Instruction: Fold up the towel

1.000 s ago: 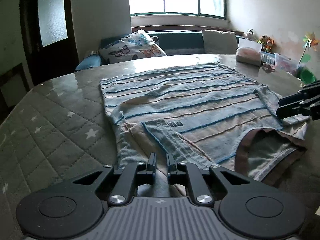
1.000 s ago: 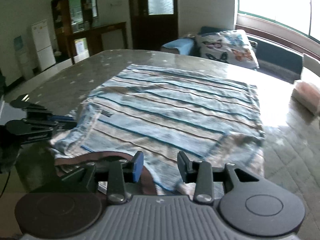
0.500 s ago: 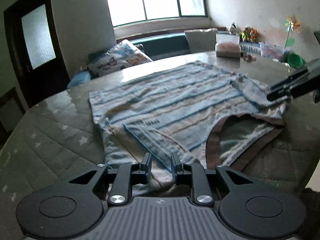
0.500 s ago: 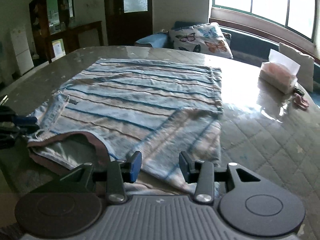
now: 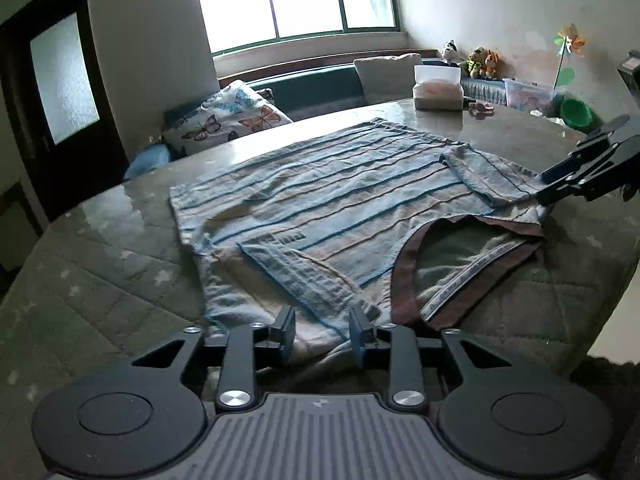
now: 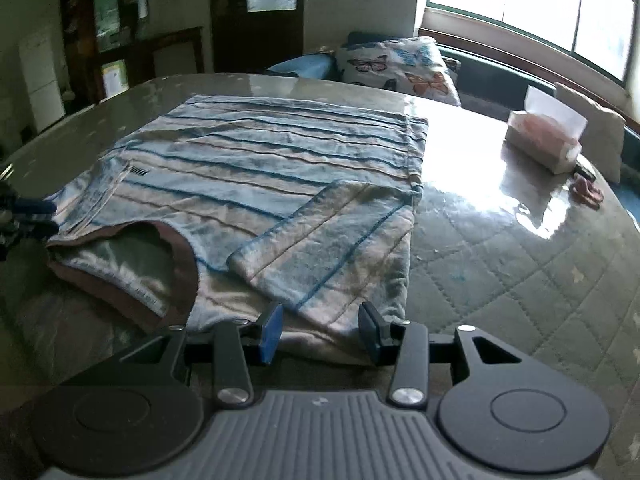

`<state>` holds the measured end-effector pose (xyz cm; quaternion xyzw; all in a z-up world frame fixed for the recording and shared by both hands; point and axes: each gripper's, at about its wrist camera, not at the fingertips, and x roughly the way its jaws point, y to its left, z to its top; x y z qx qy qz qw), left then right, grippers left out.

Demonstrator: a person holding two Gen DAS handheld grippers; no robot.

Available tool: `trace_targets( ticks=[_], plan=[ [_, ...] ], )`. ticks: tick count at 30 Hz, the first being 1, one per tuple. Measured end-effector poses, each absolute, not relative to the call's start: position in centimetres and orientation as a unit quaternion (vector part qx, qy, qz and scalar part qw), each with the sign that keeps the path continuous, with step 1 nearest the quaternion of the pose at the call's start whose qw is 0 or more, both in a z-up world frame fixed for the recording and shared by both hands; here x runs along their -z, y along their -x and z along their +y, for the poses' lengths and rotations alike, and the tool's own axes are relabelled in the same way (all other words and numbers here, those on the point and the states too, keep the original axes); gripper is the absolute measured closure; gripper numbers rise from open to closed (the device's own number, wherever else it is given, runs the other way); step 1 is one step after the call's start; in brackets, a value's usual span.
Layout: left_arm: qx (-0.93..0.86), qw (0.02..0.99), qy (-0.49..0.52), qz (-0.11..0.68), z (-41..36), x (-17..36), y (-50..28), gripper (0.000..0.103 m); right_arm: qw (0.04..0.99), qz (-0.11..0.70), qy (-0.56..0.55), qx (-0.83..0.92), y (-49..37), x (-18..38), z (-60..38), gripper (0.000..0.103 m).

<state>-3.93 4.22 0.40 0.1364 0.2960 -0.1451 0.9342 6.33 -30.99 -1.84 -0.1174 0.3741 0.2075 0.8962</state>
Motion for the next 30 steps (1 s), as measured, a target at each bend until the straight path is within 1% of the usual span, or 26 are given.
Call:
trace_targets(
  ticks=[2, 5, 6, 8, 14, 15, 17, 19, 20, 21, 22, 23, 24, 25, 26, 27, 28, 30],
  plan=[
    [0.150, 0.933, -0.150, 0.291, 4.7, -0.7, 4.7, 0.061, 0.890, 0.372, 0.143, -0.223, -5.8, 1.5, -31.1, 0.052],
    [0.156, 0.927, -0.183, 0.287, 4.8, -0.7, 5.5, 0.055, 0.875, 0.368, 0.188, -0.251, -5.0, 1.3, -30.9, 0.051],
    [0.158, 0.924, -0.197, 0.286, 4.7, -0.6, 5.7, 0.055, 0.872, 0.366, 0.198, -0.257, -5.0, 1.4, -30.8, 0.049],
    [0.161, 0.919, -0.218, 0.285, 4.5, -0.2, 5.8, 0.053, 0.867, 0.365, 0.210, -0.267, -5.3, 1.5, -30.6, 0.048],
    [0.171, 0.909, -0.234, 0.299, 4.9, 0.6, 4.8, 0.053, 0.857, 0.383, 0.192, -0.288, -7.2, 2.0, -30.9, 0.050],
    [0.173, 0.907, -0.238, 0.302, 5.0, 0.8, 4.6, 0.053, 0.856, 0.386, 0.186, -0.288, -7.4, 2.0, -31.0, 0.054],
    [0.180, 0.903, -0.248, 0.301, 4.9, 1.0, 4.4, 0.053, 0.855, 0.390, 0.180, -0.290, -7.8, 2.0, -31.2, 0.057],
    [0.188, 0.899, -0.258, 0.298, 4.9, 1.0, 4.2, 0.053, 0.856, 0.390, 0.178, -0.289, -8.0, 2.0, -31.2, 0.065],
    [0.192, 0.898, -0.261, 0.299, 4.9, 1.0, 4.1, 0.053, 0.857, 0.391, 0.174, -0.287, -8.2, 2.0, -31.2, 0.072],
    [0.195, 0.897, -0.260, 0.300, 4.9, 1.0, 3.9, 0.055, 0.858, 0.393, 0.169, -0.285, -8.3, 2.0, -31.2, 0.078],
    [0.202, 0.895, -0.257, 0.304, 5.0, 1.0, 3.7, 0.061, 0.860, 0.393, 0.165, -0.280, -8.4, 2.0, -31.2, 0.080],
    [0.208, 0.894, -0.253, 0.306, 5.1, 1.0, 3.5, 0.068, 0.862, 0.392, 0.165, -0.276, -8.4, 1.9, -31.1, 0.086],
    [0.210, 0.893, -0.252, 0.307, 5.1, 1.0, 3.5, 0.073, 0.864, 0.391, 0.163, -0.273, -8.4, 1.9, -31.0, 0.088],
    [0.209, 0.893, -0.251, 0.309, 5.0, 1.0, 3.4, 0.082, 0.866, 0.388, 0.162, -0.271, -8.3, 1.9, -31.0, 0.090],
    [0.210, 0.894, -0.247, 0.310, 5.0, 1.1, 3.4, 0.086, 0.868, 0.385, 0.163, -0.269, -8.2, 1.9, -30.8, 0.093],
    [0.207, 0.897, -0.243, 0.307, 5.0, 1.1, 3.5, 0.089, 0.870, 0.381, 0.163, -0.267, -8.0, 1.8, -30.8, 0.094],
    [0.204, 0.900, -0.238, 0.303, 5.0, 0.9, 3.6, 0.095, 0.873, 0.377, 0.161, -0.265, -7.8, 1.7, -30.8, 0.095],
    [0.198, 0.908, -0.231, 0.290, 4.9, 0.5, 4.1, 0.096, 0.880, 0.368, 0.154, -0.259, -7.4, 1.3, -30.9, 0.097]
  ],
)
